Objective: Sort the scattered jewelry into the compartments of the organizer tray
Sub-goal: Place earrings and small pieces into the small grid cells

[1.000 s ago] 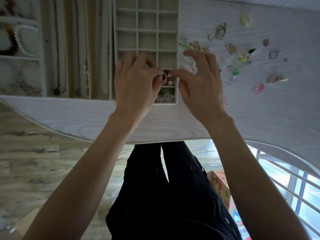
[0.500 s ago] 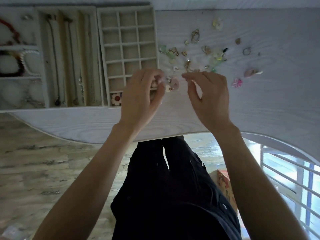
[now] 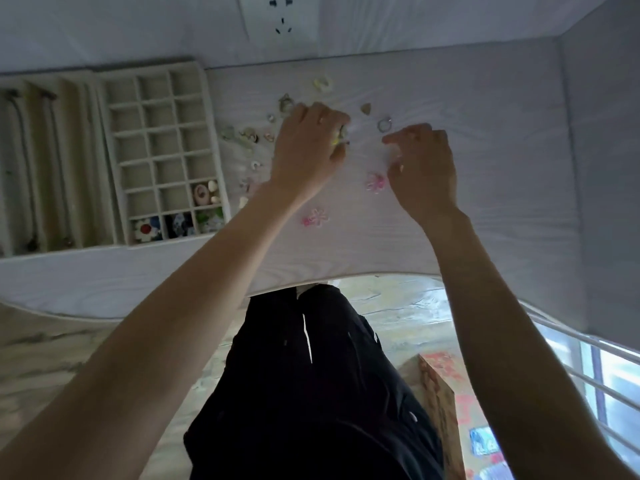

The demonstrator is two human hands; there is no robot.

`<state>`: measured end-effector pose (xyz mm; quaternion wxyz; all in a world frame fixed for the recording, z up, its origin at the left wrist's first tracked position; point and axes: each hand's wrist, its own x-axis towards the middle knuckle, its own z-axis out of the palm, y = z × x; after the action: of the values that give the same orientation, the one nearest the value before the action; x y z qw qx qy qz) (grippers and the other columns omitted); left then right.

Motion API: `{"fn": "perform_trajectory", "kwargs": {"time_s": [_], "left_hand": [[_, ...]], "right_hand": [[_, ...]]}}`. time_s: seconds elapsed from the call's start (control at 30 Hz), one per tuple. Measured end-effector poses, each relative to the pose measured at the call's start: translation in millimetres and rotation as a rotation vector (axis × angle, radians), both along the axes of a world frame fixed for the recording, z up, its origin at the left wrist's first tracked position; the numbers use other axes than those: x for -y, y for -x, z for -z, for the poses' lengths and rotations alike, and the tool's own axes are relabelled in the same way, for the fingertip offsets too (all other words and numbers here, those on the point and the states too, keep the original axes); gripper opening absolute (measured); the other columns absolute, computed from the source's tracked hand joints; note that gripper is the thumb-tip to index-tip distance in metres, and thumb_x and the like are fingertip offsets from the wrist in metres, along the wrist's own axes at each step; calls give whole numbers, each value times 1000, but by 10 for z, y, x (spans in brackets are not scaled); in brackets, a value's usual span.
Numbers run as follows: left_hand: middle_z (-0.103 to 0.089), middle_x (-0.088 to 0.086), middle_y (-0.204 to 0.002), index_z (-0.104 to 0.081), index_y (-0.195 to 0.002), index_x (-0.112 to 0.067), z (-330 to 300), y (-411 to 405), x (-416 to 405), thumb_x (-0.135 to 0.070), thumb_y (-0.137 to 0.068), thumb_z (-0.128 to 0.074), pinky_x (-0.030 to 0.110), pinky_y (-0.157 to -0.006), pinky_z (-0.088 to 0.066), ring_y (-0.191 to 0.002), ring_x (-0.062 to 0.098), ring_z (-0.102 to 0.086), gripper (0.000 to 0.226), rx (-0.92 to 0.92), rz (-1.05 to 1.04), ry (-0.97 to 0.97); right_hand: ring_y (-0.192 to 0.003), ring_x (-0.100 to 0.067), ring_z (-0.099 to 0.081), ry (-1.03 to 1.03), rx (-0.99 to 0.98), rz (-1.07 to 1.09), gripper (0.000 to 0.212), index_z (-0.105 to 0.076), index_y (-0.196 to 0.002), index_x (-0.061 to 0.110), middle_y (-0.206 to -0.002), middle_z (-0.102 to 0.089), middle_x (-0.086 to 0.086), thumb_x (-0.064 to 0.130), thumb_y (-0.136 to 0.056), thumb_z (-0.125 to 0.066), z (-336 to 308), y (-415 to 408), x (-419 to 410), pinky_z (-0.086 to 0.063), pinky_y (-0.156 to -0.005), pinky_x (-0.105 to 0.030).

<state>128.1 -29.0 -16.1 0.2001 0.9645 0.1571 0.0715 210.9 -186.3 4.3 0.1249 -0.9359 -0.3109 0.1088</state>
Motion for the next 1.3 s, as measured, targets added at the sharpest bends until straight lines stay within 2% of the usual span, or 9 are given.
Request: {"fn": "perform_trajectory", "kwargs": {"time_s": [0.1,0.2,0.43,0.53,0.63,0.83,0.97,1.07,1.3], "left_hand": [[-62,11,-111,-63,-117,-12,-16,-134,202,-20,-85,-61,37,-88,-39,-106,33,-51,33,-33,140,53],[-60,9,-112,-62,-118,-15,77,-236,446,-27,-86,-62,36,-90,-35,-108,31,-50,35,-130,194,89],[-66,4,-102,-68,-104,-19,118,-360,603,-33,-90,-58,30,-88,-34,-101,25,-56,22,-104,-14,179],[-68,-1,-101,-67,-101,-17,-17,-202,479,-27,-90,-61,21,-85,-35,-96,15,-57,17,-30,-58,374],[-67,-10,-99,-60,-107,-20,-222,132,364,-26,-92,-60,4,-75,-35,-92,-2,-59,16,38,-51,722],[-68,-8,-81,-63,-91,-20,-437,1054,-20,-25,-85,-71,18,-69,-48,-77,5,-64,11,163,-443,1202],[-71,-8,-83,-67,-92,-20,-379,1621,-365,-10,-87,-69,21,-69,-52,-80,9,-67,12,292,-568,967],[-70,-1,-94,-69,-98,-17,-267,1964,-703,-13,-90,-65,20,-76,-52,-86,8,-67,10,207,-532,690],[-68,-3,-94,-73,-101,-24,-184,2039,-1324,-30,-91,-58,17,-76,-36,-88,15,-58,19,-19,-200,275]], "right_hand": [[-115,-27,-43,94,-28,66,44,-58,-121,22,-128,-47,-7,-1,-84,-54,59,-100,158,-38,-90,-31],[-99,-27,-55,-65,-96,145,23,-66,-107,18,-112,-57,-8,9,-86,-59,191,-75,275,-40,-78,-30],[-71,-11,-58,-366,-241,232,10,-69,-91,15,-88,-65,-4,13,-85,-62,221,-54,300,-51,-70,-29],[-72,-3,-58,-529,-317,192,8,-66,-91,13,-89,-66,-2,10,-86,-61,35,61,253,-47,-68,-13],[-80,-3,-62,-636,-365,110,8,-66,-94,13,-91,-66,2,11,-87,-63,-230,249,90,-49,-73,-13],[-72,-13,-68,-701,-698,59,15,-61,-89,21,-86,-65,1,8,-84,-67,-376,750,-477,-53,-69,-24],[-71,-13,-66,-637,-761,-59,15,-61,-86,19,-81,-66,3,12,-80,-72,-217,1106,-946,-53,-68,-27],[-77,-15,-66,-567,-759,-161,15,-64,-84,20,-88,-68,-3,7,-82,-69,-51,1375,-1272,-56,-74,-33],[-73,-8,-50,-429,-476,-219,10,-71,-92,13,-88,-52,3,12,-83,-66,122,1638,-1649,-37,-67,-9]]}}
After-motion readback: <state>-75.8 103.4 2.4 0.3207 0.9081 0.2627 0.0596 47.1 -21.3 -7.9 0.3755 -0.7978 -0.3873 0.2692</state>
